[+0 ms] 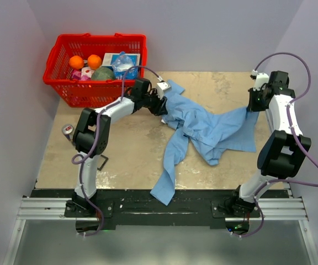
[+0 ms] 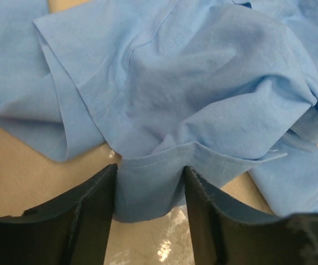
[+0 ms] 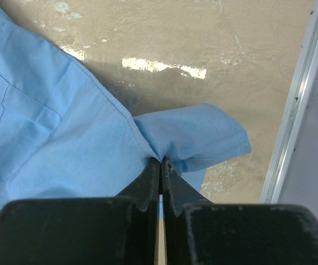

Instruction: Remove the brooch from the garment

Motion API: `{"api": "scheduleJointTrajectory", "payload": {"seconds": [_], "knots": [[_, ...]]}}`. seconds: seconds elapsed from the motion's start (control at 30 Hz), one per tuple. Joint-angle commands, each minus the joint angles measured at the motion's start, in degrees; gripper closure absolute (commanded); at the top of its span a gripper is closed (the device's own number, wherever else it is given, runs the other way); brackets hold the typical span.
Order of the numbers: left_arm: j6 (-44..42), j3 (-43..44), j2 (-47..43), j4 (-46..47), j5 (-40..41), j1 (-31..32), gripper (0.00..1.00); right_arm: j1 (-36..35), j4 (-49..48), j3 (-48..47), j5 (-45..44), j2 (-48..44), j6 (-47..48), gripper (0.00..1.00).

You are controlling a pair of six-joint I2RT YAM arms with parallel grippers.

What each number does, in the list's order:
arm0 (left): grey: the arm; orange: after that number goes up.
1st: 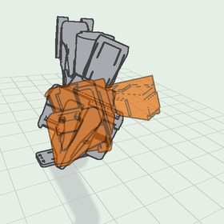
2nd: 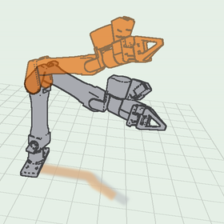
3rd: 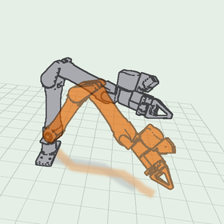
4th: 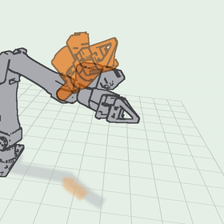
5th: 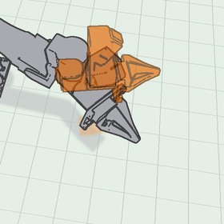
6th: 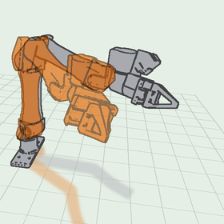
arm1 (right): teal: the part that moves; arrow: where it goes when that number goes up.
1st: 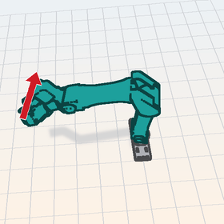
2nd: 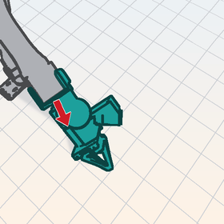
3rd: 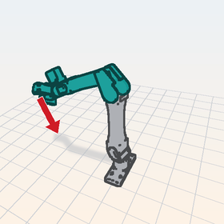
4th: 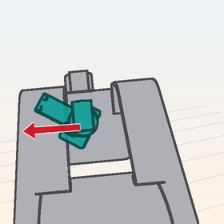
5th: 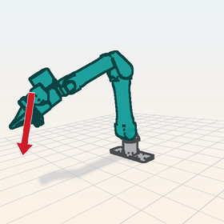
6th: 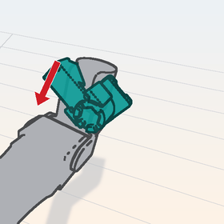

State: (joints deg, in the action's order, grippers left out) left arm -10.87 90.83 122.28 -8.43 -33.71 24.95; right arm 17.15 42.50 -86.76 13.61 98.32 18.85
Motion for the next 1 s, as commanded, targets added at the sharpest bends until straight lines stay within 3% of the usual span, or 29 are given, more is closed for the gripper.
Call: {"api": "scheduleJointTrajectory", "payload": {"seconds": [0.0,0.03,0.07,0.27,0.37,0.47,0.6,0.7,0.83,0.97], "knots": [[-1.4,5.8,2.0,-2.6,-4.2,0.7,0.71,0.1,-0.7,-3.2,2.2,0.0,-1.0,1.00],[-2.1,6.6,1.9,-5.4,-5.7,0.7,0.95,0.1,-0.8,-3.7,2.4,0.1,-1.0,1.00],[-2.7,7.6,1.7,-7.1,-6.2,0.6,1.00,0.2,-0.8,-5.0,2.3,0.5,-1.0,1.00],[-9.1,21.3,-7.1,-13.5,-4.6,-1.6,1.00,0.1,-0.6,-17.4,3.4,3.0,-0.7,1.00],[-15.8,30.7,-13.2,-13.5,-1.8,-3.1,1.00,0.2,-2.2,-23.7,3.9,2.9,-1.2,1.00],[-25.1,32.6,-17.3,-13.5,1.9,-3.9,1.00,0.2,-7.1,-25.7,3.2,0.5,-3.4,1.00],[-41.1,32.6,-21.2,-17.6,5.6,-3.9,1.00,0.1,-12.8,-23.9,1.5,-4.0,-6.3,1.00],[-46.7,32.7,-23.8,-23.0,7.1,-3.9,1.00,0.1,-15.3,-19.6,-0.2,-8.5,-5.9,1.00],[-46.5,30.7,-27.4,-34.2,3.7,-3.3,1.00,0.2,-14.7,-11.6,-2.2,-13.9,-1.5,1.00],[-43.8,14.8,-36.2,-38.3,3.1,-1.8,1.00,0.1,-11.6,0.0,-2.8,-20.4,5.1,1.00]]}}
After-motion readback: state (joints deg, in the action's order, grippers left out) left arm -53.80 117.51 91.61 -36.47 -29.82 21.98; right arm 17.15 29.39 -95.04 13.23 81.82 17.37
